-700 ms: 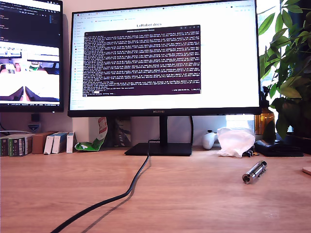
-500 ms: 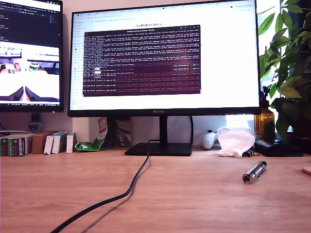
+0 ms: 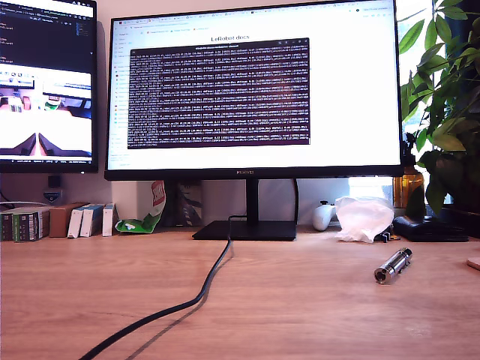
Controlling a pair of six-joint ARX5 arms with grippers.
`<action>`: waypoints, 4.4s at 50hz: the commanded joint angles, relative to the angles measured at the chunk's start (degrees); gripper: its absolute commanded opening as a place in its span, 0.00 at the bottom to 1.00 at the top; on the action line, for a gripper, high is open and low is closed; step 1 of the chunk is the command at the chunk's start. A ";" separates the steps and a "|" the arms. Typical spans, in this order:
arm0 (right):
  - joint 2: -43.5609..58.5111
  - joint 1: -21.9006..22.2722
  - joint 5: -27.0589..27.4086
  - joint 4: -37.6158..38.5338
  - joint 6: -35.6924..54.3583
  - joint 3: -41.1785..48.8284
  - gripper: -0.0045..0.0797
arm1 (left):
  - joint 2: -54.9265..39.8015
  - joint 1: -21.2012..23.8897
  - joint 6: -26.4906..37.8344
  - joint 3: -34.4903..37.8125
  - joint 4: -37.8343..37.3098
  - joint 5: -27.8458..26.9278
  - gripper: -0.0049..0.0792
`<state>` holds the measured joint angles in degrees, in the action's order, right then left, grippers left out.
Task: Pick the metallic laser pointer with your right arm, pass it to your left arm, then place it down to the left side of the table
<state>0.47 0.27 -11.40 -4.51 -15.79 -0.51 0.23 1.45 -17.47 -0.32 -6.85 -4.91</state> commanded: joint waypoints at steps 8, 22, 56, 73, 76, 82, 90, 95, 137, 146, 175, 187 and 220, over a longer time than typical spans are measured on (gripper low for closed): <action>-0.35 -0.26 -7.37 6.73 -7.67 -2.45 0.04 | 0.46 0.17 -6.16 1.66 9.88 -10.10 0.08; 3.61 -0.26 -10.34 -1.46 -5.16 -9.92 0.04 | -3.08 0.17 -6.08 -2.45 9.81 -21.86 0.08; 48.41 -1.66 -15.19 -15.50 47.32 -40.37 0.04 | -27.67 0.22 3.10 -13.75 9.94 -24.68 0.08; 66.79 -5.11 -11.76 -19.21 75.73 -51.71 0.04 | -30.58 0.22 3.13 -14.08 14.34 -23.89 0.08; 69.51 -6.60 -8.98 -21.46 79.21 -53.11 0.04 | -30.58 0.22 3.48 -14.08 15.69 -22.80 0.08; 76.76 -8.55 -5.92 -29.07 82.38 -57.07 0.04 | -30.60 0.22 4.02 -14.08 17.90 -22.73 0.08; 84.06 -10.34 -5.49 -34.75 90.47 -60.48 0.04 | -30.60 0.22 4.02 -14.08 17.59 -22.73 0.08; 87.65 -12.83 -5.31 -37.88 93.29 -62.14 0.04 | -30.60 0.22 4.00 -14.08 17.55 -22.75 0.08; 96.80 -18.25 -2.95 -40.72 103.32 -62.31 0.53 | -30.60 0.22 4.00 -14.08 15.30 -23.19 0.08; 98.16 -18.10 -2.25 -39.56 104.85 -62.31 0.53 | -30.60 0.22 4.00 -14.08 15.26 -23.19 0.08; 101.04 -16.55 -1.22 -38.58 108.41 -62.64 0.28 | -30.60 0.22 4.00 -14.08 14.78 -23.15 0.08; 101.04 -16.22 -2.29 -38.95 108.83 -62.64 0.13 | -30.60 0.22 4.00 -14.08 14.73 -23.15 0.08; 100.78 -21.84 -3.15 -38.36 101.66 -70.73 0.04 | -30.60 0.22 5.40 -14.08 14.88 -24.44 0.08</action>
<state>100.75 -19.90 -14.24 -43.00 87.39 -69.80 -30.20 1.50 -12.88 -13.63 7.55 -28.67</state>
